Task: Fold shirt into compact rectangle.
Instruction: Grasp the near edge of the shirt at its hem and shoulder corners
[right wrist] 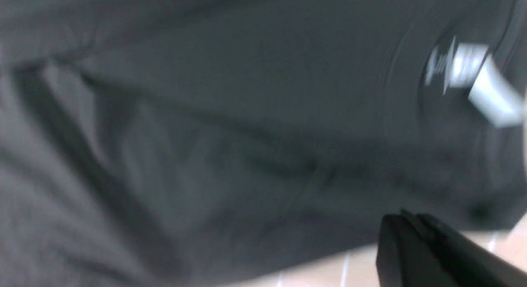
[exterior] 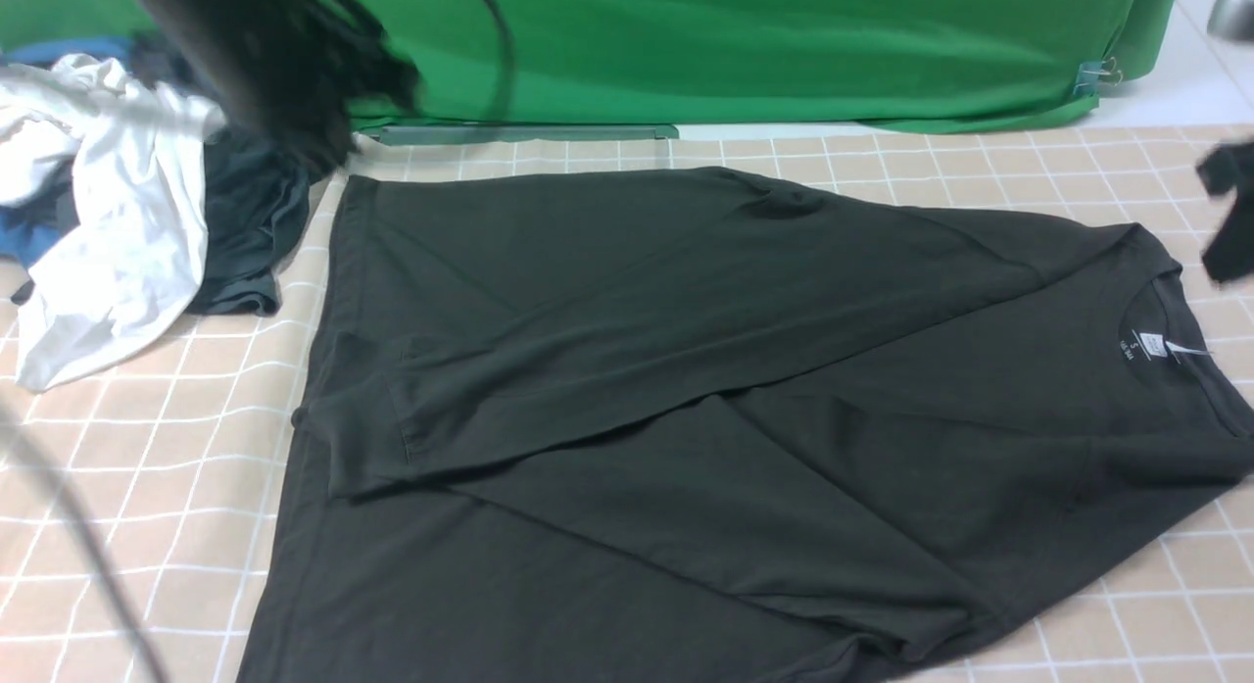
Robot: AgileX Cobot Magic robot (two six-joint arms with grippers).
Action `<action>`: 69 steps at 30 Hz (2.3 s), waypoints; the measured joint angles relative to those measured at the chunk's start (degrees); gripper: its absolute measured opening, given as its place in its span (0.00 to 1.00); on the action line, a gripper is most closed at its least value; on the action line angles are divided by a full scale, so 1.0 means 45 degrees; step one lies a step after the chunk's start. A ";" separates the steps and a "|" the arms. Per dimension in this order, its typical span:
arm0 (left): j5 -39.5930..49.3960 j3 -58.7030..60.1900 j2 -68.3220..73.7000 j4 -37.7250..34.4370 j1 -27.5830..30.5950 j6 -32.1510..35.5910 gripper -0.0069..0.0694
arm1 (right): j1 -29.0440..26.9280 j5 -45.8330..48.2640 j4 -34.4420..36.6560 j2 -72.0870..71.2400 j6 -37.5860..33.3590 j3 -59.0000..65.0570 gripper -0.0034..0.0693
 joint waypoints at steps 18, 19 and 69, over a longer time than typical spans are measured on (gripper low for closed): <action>-0.5979 1.0471 -0.1840 -0.2213 -0.1166 -0.1090 0.11 | 0.3366 -0.6060 -0.2461 0.1593 0.3894 0.4707 0.80; -0.5979 1.0471 -0.1840 -0.2213 -0.1166 -0.1090 0.11 | 0.3366 -0.6130 -0.2461 0.1607 0.3954 0.4707 0.80; -0.4956 1.0489 -0.1864 -0.1775 -0.1166 -0.0510 0.11 | 0.4962 -0.2042 -0.3342 -0.0748 0.3016 0.4798 0.62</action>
